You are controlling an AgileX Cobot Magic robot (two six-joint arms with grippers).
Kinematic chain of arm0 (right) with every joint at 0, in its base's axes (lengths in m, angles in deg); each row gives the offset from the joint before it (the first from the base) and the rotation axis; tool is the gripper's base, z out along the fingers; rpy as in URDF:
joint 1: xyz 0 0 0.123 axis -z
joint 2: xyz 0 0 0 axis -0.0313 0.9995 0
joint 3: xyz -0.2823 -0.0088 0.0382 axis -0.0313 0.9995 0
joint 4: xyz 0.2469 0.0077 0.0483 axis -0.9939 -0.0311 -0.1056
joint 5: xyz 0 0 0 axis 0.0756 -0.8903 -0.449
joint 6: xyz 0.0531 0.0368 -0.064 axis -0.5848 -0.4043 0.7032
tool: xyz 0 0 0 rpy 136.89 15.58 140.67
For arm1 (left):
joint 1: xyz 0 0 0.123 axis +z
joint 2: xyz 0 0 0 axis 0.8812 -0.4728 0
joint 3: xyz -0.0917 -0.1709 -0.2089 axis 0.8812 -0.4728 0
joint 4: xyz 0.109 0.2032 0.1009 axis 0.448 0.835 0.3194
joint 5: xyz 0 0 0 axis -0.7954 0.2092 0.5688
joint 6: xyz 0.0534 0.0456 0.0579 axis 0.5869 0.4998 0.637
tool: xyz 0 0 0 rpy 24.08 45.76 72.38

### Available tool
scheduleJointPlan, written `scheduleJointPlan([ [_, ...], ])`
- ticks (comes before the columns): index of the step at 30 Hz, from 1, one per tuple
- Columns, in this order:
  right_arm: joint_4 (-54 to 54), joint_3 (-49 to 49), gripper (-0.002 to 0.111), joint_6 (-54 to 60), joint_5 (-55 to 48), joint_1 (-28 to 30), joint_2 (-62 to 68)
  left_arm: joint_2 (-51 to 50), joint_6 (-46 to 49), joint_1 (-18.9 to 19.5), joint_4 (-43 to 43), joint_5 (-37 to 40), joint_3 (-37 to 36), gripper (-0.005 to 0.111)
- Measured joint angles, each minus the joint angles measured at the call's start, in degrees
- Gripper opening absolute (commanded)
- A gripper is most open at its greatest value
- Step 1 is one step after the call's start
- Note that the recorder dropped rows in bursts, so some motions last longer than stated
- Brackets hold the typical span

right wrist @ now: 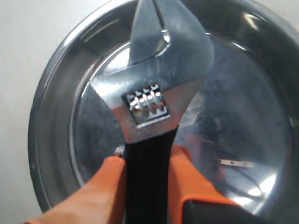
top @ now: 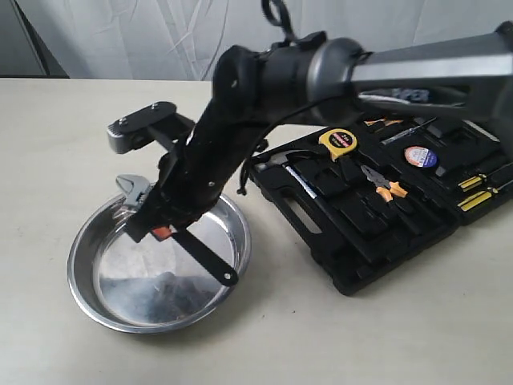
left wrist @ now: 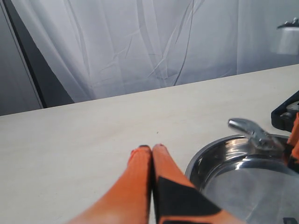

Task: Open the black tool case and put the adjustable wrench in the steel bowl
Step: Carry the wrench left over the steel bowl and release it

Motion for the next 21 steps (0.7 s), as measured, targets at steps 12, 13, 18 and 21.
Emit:
scheduleJointPlan([
  [12,4.76,-7.11,0.010,-1.27,1.68,-1.64,8.71,0.00,0.00,0.00,0.00,0.00,0.00,0.000],
  [13,4.76,-7.11,0.017,-1.27,2.07,-1.64,8.92,0.00,0.00,0.00,0.00,0.00,0.00,0.000],
  [18,5.16,-7.26,0.051,-1.27,3.36,-1.64,9.09,0.00,0.00,0.00,0.00,0.00,0.00,0.000],
  [21,5.16,-7.39,0.047,-1.27,3.57,-1.64,9.09,0.00,0.00,0.00,0.00,0.00,0.00,0.000],
])
